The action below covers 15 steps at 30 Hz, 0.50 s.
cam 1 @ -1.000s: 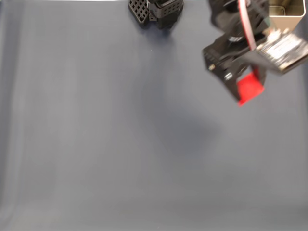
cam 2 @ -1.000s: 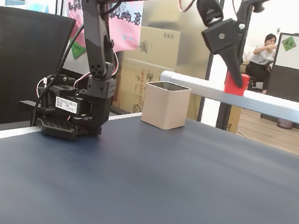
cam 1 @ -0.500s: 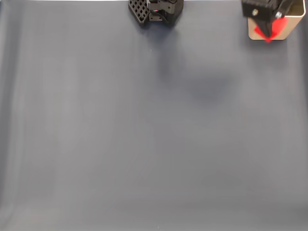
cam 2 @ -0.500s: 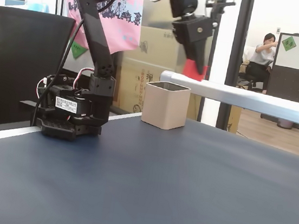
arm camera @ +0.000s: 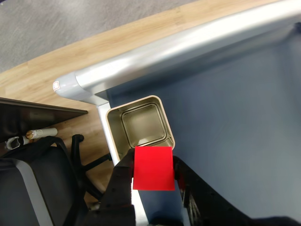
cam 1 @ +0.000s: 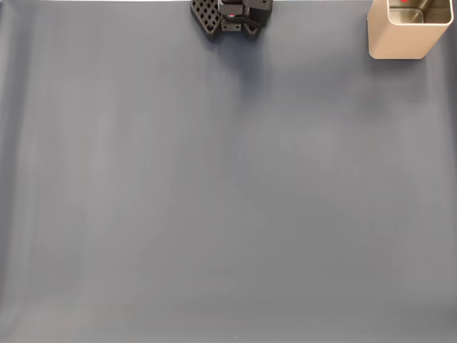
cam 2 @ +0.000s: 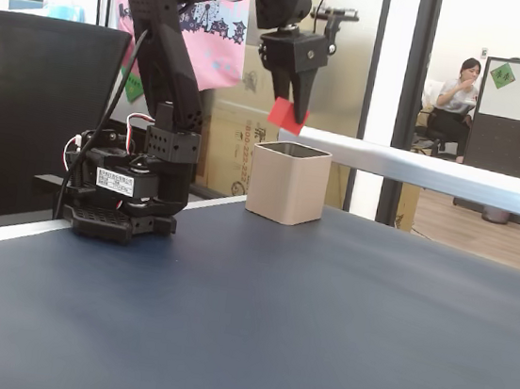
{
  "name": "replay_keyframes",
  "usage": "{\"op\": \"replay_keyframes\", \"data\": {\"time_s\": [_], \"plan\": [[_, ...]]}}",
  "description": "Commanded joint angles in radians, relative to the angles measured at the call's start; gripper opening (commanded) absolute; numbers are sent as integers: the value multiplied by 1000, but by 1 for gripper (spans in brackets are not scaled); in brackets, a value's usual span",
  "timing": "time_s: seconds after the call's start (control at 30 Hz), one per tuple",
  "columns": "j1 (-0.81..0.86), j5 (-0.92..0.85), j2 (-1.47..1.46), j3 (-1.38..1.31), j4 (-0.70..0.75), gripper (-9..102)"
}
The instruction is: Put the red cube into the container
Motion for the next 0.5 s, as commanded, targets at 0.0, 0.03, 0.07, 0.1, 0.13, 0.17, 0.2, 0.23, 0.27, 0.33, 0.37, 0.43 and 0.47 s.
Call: {"op": "replay_keyframes", "data": {"time_s": [0.0, 0.03, 0.07, 0.1, 0.13, 0.17, 0.2, 0.23, 0.27, 0.33, 0.37, 0.43, 0.47], "plan": [[-35, 31, -15, -32, 0, 0], [-41, 35, -28, -38, -6, 0], [-46, 40, -40, -44, -14, 0], [-46, 44, -54, -51, -26, 1], [-46, 48, -71, -61, -32, 1], [-48, 55, -92, -80, -32, 1], [-51, 60, -110, -97, -34, 1], [-51, 64, -126, -109, -40, 1], [-51, 69, -137, -117, -51, 1], [-51, 80, -163, -138, -74, 1], [-51, 84, -176, -152, -83, 1], [-51, 97, -204, -181, -92, 1], [-52, 103, -213, -192, -98, 1]]}}
